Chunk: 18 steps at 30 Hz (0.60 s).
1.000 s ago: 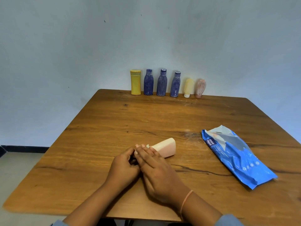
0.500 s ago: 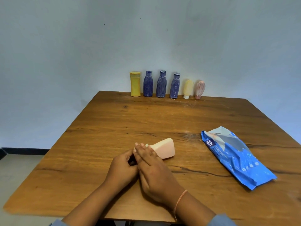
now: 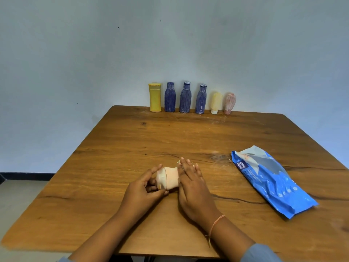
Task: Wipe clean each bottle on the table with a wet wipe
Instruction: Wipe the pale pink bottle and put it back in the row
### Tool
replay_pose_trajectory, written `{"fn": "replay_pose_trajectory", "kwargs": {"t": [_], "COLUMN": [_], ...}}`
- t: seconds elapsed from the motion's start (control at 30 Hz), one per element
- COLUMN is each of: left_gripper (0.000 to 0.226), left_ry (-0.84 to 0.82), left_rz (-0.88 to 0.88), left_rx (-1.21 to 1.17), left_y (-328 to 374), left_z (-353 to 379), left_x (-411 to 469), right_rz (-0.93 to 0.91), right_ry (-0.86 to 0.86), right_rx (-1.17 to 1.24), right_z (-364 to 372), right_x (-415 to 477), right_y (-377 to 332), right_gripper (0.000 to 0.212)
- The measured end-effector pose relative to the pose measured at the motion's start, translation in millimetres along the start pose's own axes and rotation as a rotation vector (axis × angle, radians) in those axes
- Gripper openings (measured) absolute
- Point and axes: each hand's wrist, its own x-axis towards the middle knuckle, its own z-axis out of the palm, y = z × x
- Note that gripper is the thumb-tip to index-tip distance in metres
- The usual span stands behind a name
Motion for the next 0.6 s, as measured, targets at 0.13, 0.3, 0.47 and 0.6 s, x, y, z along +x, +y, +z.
{"fn": "replay_pose_trajectory", "kwargs": {"t": [0.13, 0.3, 0.47, 0.6], "left_gripper": [0.061, 0.061, 0.058, 0.058], "left_ry": [-0.011, -0.012, 0.022, 0.028], "left_rz": [0.012, 0.002, -0.035, -0.014], "left_rx": [-0.012, -0.046, -0.078, -0.041], "left_y": [-1.0, -4.2, -11.2, -9.9], "left_z": [-0.1, 0.0, 4.6, 5.5], "left_x": [2.1, 3.5, 7.1, 6.8], "right_rz": [-0.124, -0.218, -0.128, 0.053], "right_ry": [-0.090, -0.181, -0.165, -0.126], "right_rx": [0.081, 0.073, -0.015, -0.046], "right_z": [4.7, -3.9, -23.8, -30.3], "right_x": [-1.1, -3.6, -13.3, -2.2], "right_y": [-26.0, -27.1, 7.3, 15.9], "right_gripper": [0.063, 0.057, 0.061, 0.055]}}
